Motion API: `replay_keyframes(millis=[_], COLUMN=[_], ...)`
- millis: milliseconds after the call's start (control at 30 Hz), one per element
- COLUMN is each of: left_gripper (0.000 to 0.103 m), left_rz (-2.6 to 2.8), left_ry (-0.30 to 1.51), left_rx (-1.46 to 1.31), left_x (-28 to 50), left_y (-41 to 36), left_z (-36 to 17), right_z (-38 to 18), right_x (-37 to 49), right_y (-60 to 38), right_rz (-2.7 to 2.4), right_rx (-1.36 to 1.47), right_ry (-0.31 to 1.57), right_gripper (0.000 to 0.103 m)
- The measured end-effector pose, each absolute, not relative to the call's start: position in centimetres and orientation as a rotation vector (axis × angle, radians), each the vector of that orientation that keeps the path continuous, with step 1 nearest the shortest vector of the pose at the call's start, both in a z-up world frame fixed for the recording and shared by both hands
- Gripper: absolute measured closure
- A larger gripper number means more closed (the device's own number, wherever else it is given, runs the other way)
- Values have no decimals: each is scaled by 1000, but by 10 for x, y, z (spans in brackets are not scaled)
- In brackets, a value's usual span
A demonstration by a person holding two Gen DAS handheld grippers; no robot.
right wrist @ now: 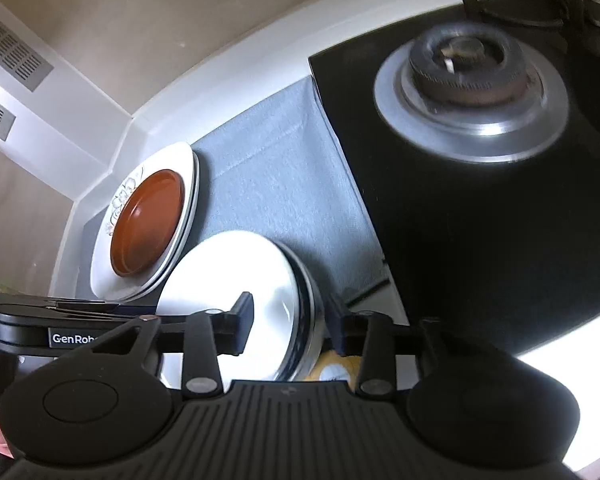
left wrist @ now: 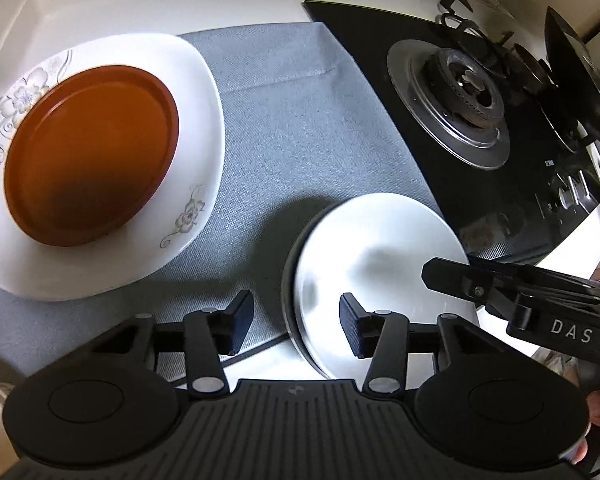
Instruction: Organize plates and bowls
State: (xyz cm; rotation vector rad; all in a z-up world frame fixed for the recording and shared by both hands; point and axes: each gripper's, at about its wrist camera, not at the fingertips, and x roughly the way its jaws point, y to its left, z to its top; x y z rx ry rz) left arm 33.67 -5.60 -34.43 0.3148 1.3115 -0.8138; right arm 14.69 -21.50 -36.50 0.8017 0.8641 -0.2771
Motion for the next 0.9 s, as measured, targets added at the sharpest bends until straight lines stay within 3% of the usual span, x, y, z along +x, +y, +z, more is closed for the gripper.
replay_keyframes(millis=[100, 133, 200, 533, 900], left_gripper=[77, 80, 79, 80, 80], left_rz=[-825, -838, -843, -805, -721], left_ry=[1356, 1375, 1368, 1331, 1227], left_rx=[277, 241, 203, 202, 172], left_x=[339, 339, 336, 324, 338], left_y=[-53, -51, -45, -27, 27], left_z=[-357, -361, -361, -345, -279], right_z=[-375, -381, -385, -371, -303], right_x=[151, 152, 153, 148, 183], right_y=[-214, -213, -210, -194, -143], right_rz=[-315, -309, -278, -266, -166], right_rx=[793, 797, 834, 904, 814], right_ry=[915, 937, 924, 930, 871], right_gripper=[53, 54, 75, 77, 78])
